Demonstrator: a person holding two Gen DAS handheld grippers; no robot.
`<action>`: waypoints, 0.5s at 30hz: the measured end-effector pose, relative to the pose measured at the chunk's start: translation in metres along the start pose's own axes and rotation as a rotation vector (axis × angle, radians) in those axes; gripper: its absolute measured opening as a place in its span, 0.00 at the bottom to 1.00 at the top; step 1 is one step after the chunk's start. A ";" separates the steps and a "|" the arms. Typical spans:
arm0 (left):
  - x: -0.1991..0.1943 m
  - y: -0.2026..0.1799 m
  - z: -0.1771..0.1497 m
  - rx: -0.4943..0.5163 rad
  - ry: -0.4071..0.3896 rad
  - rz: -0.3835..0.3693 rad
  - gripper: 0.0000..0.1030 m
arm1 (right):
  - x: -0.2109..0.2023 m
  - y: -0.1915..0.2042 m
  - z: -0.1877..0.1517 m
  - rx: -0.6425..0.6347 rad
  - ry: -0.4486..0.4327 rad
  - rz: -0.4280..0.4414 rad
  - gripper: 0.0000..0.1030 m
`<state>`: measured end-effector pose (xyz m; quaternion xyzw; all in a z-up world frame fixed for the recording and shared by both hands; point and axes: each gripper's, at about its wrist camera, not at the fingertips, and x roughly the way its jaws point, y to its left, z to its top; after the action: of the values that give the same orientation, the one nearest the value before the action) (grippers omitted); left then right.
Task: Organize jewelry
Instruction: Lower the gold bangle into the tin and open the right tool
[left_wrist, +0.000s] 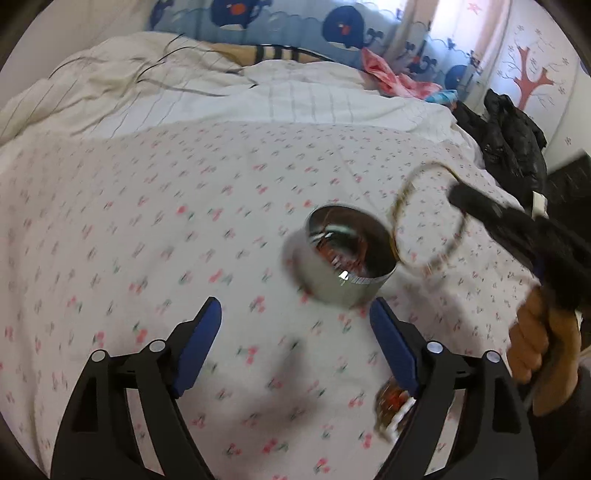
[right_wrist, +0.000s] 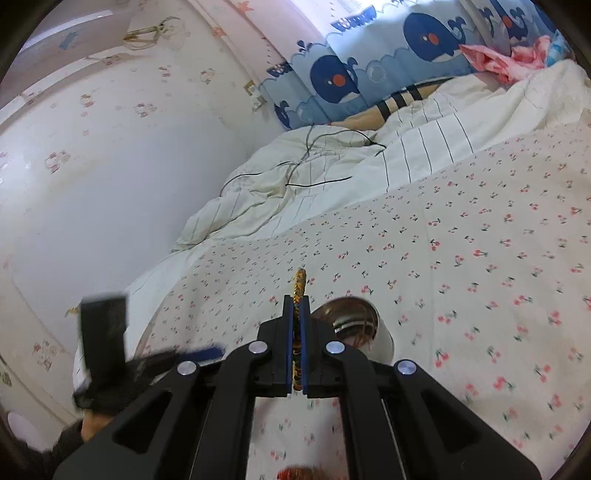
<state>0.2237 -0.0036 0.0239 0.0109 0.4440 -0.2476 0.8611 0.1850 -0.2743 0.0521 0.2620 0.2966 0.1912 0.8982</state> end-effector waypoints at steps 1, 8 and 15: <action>0.001 0.006 -0.004 -0.015 0.002 0.000 0.77 | 0.011 -0.001 0.002 0.004 0.013 -0.010 0.04; 0.008 0.034 -0.007 -0.119 0.033 -0.024 0.78 | 0.077 -0.013 -0.017 0.005 0.178 -0.111 0.04; 0.008 0.023 -0.004 -0.078 0.033 -0.032 0.78 | 0.081 0.006 -0.021 -0.150 0.204 -0.254 0.47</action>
<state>0.2344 0.0144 0.0109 -0.0258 0.4677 -0.2435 0.8493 0.2315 -0.2210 0.0060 0.1341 0.4019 0.1233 0.8974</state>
